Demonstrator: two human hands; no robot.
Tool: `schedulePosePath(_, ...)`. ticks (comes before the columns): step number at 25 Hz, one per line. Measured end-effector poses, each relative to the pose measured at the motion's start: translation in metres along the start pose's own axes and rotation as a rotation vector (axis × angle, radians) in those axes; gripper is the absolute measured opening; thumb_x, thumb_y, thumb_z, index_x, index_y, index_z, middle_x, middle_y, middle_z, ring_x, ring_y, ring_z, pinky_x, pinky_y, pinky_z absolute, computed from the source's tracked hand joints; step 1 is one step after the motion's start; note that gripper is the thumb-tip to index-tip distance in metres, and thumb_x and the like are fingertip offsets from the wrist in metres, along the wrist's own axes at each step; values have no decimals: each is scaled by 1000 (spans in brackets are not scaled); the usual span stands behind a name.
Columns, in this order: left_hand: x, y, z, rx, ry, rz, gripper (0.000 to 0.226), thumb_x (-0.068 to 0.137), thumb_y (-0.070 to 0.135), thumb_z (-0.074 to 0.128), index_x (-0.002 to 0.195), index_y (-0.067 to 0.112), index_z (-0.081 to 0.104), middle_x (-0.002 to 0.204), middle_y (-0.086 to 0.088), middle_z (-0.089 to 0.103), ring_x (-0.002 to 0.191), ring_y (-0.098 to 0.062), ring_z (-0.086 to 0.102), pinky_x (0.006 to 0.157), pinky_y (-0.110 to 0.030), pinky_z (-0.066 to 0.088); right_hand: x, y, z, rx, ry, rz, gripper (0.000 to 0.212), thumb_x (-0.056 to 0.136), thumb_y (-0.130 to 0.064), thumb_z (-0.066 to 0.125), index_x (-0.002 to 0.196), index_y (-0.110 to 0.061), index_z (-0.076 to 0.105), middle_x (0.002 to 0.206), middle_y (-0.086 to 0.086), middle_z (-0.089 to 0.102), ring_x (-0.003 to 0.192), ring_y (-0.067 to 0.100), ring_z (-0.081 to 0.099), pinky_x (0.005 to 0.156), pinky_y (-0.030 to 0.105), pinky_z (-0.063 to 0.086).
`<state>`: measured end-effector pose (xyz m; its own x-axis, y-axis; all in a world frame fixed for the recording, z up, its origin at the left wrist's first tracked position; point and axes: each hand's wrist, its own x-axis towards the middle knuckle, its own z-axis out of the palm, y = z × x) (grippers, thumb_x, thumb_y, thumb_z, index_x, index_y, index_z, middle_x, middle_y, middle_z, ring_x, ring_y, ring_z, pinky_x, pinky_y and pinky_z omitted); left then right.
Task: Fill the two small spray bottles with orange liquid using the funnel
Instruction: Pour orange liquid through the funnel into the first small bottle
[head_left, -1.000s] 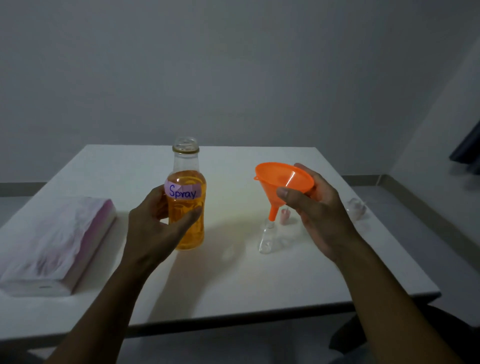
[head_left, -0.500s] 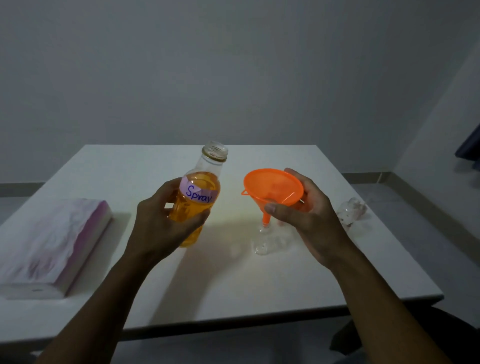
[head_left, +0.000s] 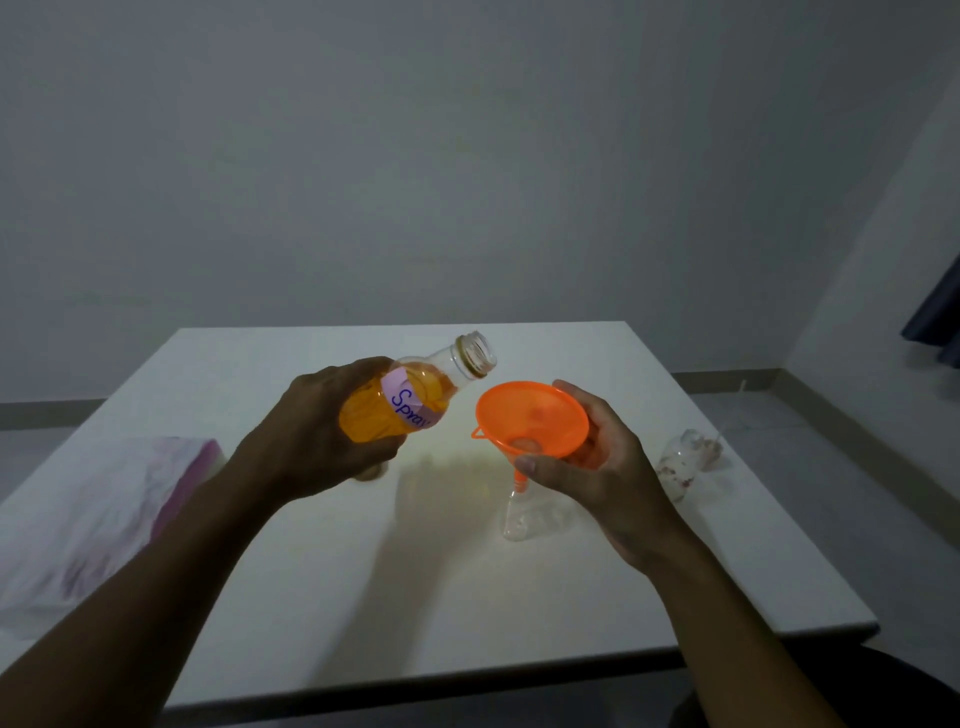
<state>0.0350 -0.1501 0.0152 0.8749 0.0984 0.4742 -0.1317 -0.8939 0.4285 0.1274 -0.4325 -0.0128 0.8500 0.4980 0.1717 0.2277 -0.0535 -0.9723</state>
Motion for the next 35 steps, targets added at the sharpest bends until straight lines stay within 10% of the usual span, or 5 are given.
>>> schedulePosePath(35,28,9,-25,306,-125,141,78,66,28,81,136,27,46,120,-1,59,106,-19,51,76,-31,45,7,4,-2,19,-24,-30,99,57,-49,88,145,-34,45,137,-8,57,121,17,61,98,43,57)
